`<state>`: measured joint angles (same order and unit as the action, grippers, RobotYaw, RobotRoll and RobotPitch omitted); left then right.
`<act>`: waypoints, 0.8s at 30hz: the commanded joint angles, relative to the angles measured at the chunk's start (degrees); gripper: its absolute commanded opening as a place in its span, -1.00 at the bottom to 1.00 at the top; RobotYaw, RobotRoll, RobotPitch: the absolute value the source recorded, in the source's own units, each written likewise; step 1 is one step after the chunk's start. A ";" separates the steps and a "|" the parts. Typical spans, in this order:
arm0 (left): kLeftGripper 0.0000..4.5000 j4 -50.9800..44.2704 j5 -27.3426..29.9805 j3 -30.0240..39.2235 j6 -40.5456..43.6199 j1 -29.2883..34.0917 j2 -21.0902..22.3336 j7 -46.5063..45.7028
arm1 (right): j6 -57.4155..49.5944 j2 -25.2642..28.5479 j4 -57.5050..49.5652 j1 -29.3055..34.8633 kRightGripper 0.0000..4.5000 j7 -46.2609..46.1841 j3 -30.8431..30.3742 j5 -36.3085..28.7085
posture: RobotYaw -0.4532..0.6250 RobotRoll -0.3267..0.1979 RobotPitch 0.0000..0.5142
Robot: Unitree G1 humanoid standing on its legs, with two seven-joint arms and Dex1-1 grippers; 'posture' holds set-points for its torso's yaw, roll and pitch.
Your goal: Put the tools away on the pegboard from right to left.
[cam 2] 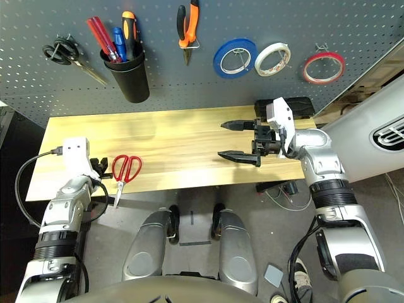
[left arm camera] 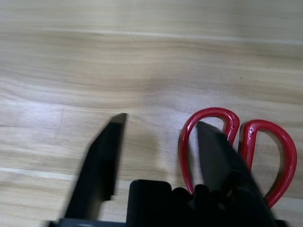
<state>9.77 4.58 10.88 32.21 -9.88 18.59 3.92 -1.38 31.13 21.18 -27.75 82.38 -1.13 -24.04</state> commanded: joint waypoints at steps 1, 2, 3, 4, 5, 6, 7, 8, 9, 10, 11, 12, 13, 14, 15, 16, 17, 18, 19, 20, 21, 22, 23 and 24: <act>0.94 4.80 -0.60 -0.90 -1.06 -0.67 0.91 1.89 | -1.66 0.99 -2.72 2.19 1.00 0.06 0.92 -1.12 | -0.11 0.25 -0.13; 0.97 5.73 -0.72 -0.96 -1.45 -1.07 0.95 2.01 | -2.07 1.10 -3.27 2.42 1.00 -0.09 1.00 -1.26 | -0.13 0.25 -0.12; 0.97 6.34 -0.79 -0.96 -1.74 -1.32 0.96 2.07 | -2.36 1.18 -3.66 2.59 1.00 -0.21 1.06 -1.34 | -0.13 0.25 -0.12; 0.97 6.95 -0.85 -1.02 -2.03 -1.58 1.01 2.22 | -2.57 1.23 -3.97 2.73 1.00 -0.30 1.10 -1.39 | -0.13 0.25 -0.12; 0.97 7.45 -0.95 -1.10 -2.23 -1.79 1.03 2.31 | -2.82 1.32 -4.33 2.89 1.00 -0.39 1.17 -1.49 | -0.14 0.25 -0.10; 0.97 7.95 -1.03 -1.15 -2.47 -1.98 1.07 2.38 | -3.03 1.39 -4.60 3.02 1.00 -0.47 1.23 -1.57 | -0.14 0.25 -0.10; 0.97 8.55 -1.06 -1.11 -2.72 -2.21 1.10 2.38 | -3.25 1.44 -4.87 3.14 1.00 -0.53 1.27 -1.68 | -0.14 0.25 -0.10; 0.97 8.97 -1.07 -1.07 -2.92 -2.37 1.12 2.37 | -3.40 1.48 -5.04 3.22 1.00 -0.57 1.29 -1.76 | -0.14 0.25 -0.10; 0.97 9.46 -1.11 -1.08 -3.08 -2.53 1.19 2.40 | -3.63 1.59 -5.35 3.36 1.00 -0.63 1.34 -1.90 | -0.15 0.25 -0.09; 0.97 9.96 -1.14 -1.09 -3.32 -2.67 1.26 2.45 | -3.93 1.67 -5.74 3.50 1.00 -0.75 1.39 -2.06 | -0.15 0.25 -0.09; 0.97 10.32 -1.16 -1.11 -3.53 -2.77 1.31 2.51 | -4.17 1.73 -6.02 3.61 1.00 -0.84 1.43 -2.16 | -0.15 0.25 -0.09; 0.97 10.73 -1.25 -1.24 -3.69 -2.85 1.38 2.59 | -4.43 1.84 -6.33 3.70 1.00 -0.91 1.48 -2.26 | -0.16 0.25 -0.08; 0.97 11.18 -1.33 -1.36 -3.83 -2.92 1.46 2.63 | -4.68 1.93 -6.57 3.77 1.00 -1.03 1.51 -2.35 | -0.16 0.25 -0.08; 0.97 11.61 -1.38 -1.43 -3.93 -2.96 1.53 2.67 | -4.84 2.00 -6.73 3.80 1.00 -1.15 1.54 -2.41 | -0.16 0.25 -0.08; 0.97 12.18 -1.46 -1.45 -4.14 -3.00 1.56 2.54 | -5.04 2.11 -6.87 3.81 1.00 -1.23 1.64 -2.51 | -0.17 0.25 -0.08; 0.97 12.88 -1.48 -1.37 -4.46 -3.05 1.58 2.42 | -5.20 2.17 -6.98 3.79 1.00 -1.32 1.72 -2.58 | -0.17 0.25 -0.08; 0.97 13.76 -1.32 -1.06 -4.92 -3.13 1.49 2.17 | -5.36 2.22 -7.08 3.77 1.00 -1.34 1.78 -2.65 | -0.17 0.25 -0.08; 0.97 14.47 -1.15 -0.77 -5.34 -3.21 1.40 1.96 | -5.51 2.26 -7.17 3.74 1.00 -1.39 1.82 -2.67 | -0.17 0.25 -0.08; 0.97 15.07 -1.05 -0.59 -5.56 -3.25 1.28 1.77 | -5.62 2.34 -7.24 3.72 1.00 -1.38 1.87 -2.75 | -0.17 0.25 -0.07; 0.97 15.52 -1.03 -0.68 -5.88 -3.29 1.26 1.90 | -5.78 2.41 -7.32 3.70 1.00 -1.39 1.90 -2.83 | -0.17 0.25 -0.07; 0.97 15.95 -1.02 -0.91 -6.28 -3.33 1.23 2.22 | -5.90 2.47 -7.40 3.68 1.00 -1.44 1.91 -2.89 | -0.17 0.25 -0.07; 0.97 16.27 -1.03 -1.08 -6.56 -3.38 1.19 2.40 | -5.99 2.51 -7.46 3.66 1.00 -1.48 1.91 -2.92 | -0.17 0.25 -0.07; 0.97 16.38 -1.04 -1.21 -6.68 -3.37 1.08 2.44 | -6.06 2.58 -7.53 3.70 1.00 -1.44 1.96 -2.95 | -0.18 0.25 -0.07; 0.90 16.46 -0.98 -1.35 -6.81 -3.38 0.90 2.54 | -6.18 2.63 -7.57 3.68 1.00 -1.42 2.04 -2.98 | -0.18 0.25 -0.07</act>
<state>24.73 4.11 10.17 25.50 -14.04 20.10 6.16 -7.18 32.92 14.58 -25.17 80.89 0.29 -26.40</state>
